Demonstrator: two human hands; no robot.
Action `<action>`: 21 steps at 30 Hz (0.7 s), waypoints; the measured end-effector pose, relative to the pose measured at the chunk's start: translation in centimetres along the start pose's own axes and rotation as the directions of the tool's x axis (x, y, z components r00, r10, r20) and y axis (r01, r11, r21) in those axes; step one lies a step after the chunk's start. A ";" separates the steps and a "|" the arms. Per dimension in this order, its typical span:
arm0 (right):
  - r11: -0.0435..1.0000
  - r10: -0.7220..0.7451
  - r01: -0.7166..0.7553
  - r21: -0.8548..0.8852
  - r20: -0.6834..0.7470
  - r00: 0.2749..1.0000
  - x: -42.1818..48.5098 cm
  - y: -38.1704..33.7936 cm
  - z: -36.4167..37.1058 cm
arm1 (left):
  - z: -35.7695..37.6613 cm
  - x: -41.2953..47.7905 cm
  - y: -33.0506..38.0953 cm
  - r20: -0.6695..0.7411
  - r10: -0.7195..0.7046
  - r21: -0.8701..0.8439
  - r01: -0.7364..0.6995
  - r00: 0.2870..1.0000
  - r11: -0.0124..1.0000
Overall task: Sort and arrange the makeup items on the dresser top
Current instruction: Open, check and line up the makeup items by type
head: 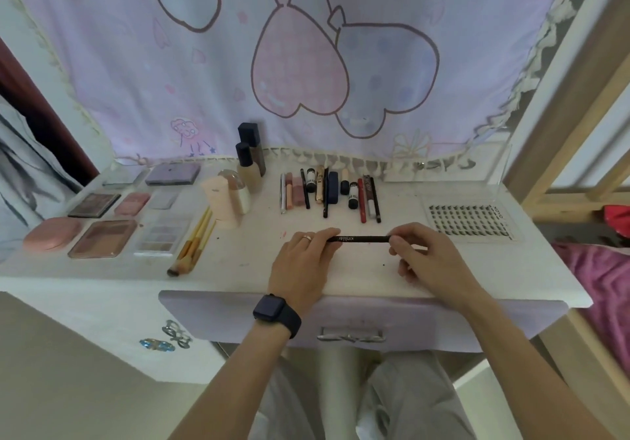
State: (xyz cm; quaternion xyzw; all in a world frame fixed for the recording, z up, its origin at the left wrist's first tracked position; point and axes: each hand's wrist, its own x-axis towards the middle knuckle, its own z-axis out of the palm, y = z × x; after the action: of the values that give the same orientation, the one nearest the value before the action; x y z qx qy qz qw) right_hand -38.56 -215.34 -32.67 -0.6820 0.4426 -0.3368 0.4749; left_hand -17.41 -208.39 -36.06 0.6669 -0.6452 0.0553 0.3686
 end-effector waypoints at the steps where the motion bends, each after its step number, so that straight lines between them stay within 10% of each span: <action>1: 1.000 -0.008 0.008 0.018 -0.003 1.000 0.3 0.0 0.1 | 0.0 0.0 0.1 -0.008 -0.004 -0.007 0.004 1.000 1.000; 15: 0.983 -0.075 0.086 0.164 -0.069 0.995 0.6 2.2 0.7 | 0.3 -0.5 0.2 -0.023 0.123 -0.037 -0.124 0.992 0.992; 21: 0.924 -0.079 0.155 0.349 -0.222 0.972 0.6 2.5 -0.9 | 0.2 -0.5 -1.0 0.117 -0.066 -0.181 0.087 0.991 0.980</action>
State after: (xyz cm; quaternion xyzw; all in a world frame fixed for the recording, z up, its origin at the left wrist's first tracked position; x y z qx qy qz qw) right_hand -39.82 -216.59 -34.75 -0.5696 0.3770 -0.5087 0.5241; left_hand -16.69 -208.17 -36.88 0.6561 -0.6408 -0.0564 0.3947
